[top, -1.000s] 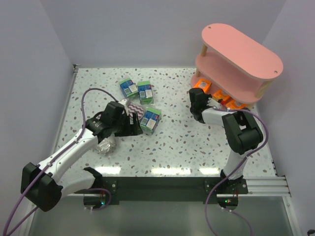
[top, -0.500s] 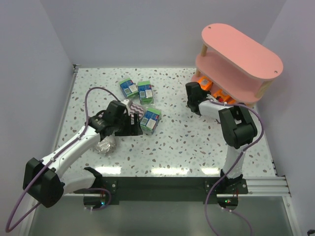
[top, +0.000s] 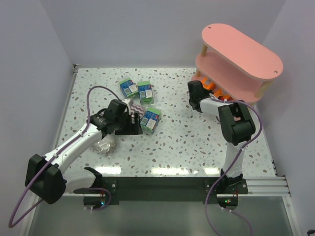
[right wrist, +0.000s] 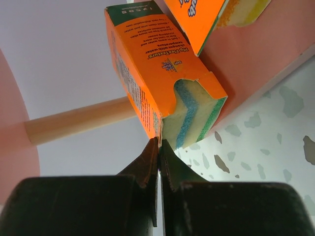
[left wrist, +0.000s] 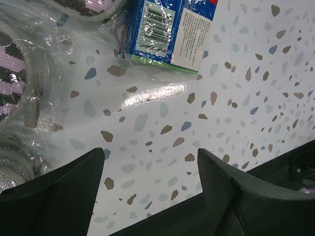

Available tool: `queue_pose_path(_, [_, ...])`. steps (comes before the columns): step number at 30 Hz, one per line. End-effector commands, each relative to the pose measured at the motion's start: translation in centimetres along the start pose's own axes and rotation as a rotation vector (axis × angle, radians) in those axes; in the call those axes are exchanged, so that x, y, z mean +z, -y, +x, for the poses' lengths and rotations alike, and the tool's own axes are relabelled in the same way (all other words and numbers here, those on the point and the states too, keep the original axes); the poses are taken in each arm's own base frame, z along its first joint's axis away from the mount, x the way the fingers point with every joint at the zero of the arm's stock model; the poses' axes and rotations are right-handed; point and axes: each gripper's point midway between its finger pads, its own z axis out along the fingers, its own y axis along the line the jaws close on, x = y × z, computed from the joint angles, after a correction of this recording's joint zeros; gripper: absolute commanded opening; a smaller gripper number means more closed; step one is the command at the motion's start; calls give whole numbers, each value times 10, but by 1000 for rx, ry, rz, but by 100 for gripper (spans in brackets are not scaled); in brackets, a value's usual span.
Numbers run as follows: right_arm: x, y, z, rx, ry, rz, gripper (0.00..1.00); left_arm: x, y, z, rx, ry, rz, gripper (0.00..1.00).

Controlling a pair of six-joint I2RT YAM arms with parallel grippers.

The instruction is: Place and organize the cleaning sponges onto the shelf

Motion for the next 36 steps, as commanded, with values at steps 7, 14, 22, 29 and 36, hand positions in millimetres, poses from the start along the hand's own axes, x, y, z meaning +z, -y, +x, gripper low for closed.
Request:
queue_pose_path(7, [18, 3, -11, 35, 61, -9, 14, -3, 7, -14, 10, 17, 24, 81])
queue_pose_path(14, [7, -14, -5, 33, -11, -78, 32, -5, 10, -17, -3, 32, 40, 81])
queue_pose_path(22, [-26, -29, -4, -20, -105, -147, 54, -11, 12, -20, -22, 72, 54, 83])
queue_pose_path(29, [-84, -39, 14, -156, -384, -245, 58, -17, 9, -26, -45, 123, 40, 92])
queue_pose_path(36, [-173, 41, 46, -614, -919, -108, 58, -7, 1, -38, -57, 155, 26, 96])
